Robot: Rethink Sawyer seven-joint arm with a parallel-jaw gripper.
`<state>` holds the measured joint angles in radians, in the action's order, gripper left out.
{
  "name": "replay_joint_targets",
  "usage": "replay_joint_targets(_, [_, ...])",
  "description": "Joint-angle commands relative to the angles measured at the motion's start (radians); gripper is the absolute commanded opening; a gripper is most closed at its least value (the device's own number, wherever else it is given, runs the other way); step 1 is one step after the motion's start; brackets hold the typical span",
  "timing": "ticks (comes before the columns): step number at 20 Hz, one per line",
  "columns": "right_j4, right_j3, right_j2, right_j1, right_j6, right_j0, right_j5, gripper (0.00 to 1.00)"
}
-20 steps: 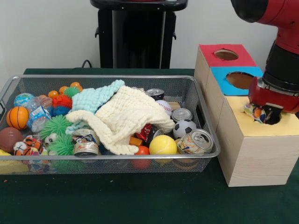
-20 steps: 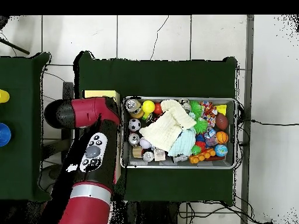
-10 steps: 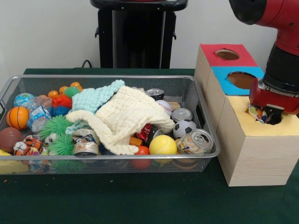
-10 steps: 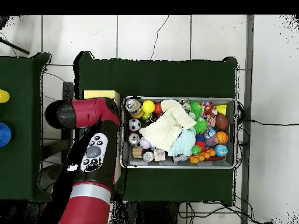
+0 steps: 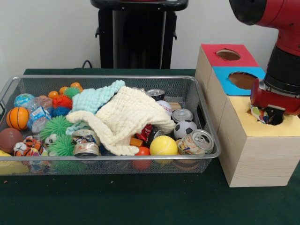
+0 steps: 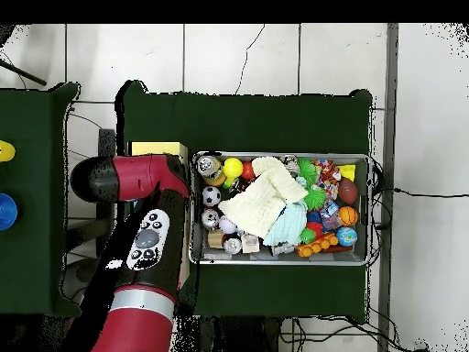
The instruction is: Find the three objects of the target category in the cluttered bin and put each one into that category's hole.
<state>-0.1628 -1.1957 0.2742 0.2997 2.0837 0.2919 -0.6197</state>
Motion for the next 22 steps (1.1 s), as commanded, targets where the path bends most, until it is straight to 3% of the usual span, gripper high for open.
replay_joint_targets(1, [-0.02, -0.125, -0.103, -0.124, 0.193, 0.014, 0.03, 0.0])
replay_joint_targets(8, [-0.018, -0.127, -0.104, -0.128, 0.191, 0.013, 0.042, 0.0])
replay_joint_targets(12, [-0.021, -0.117, -0.056, -0.14, 0.253, 0.049, 0.059, 0.0])
replay_joint_targets(13, [-0.037, -0.126, -0.072, -0.136, 0.24, 0.037, 0.044, 1.0])
replay_joint_targets(22, [-0.049, -0.136, -0.089, -0.124, 0.204, 0.025, 0.029, 1.0])
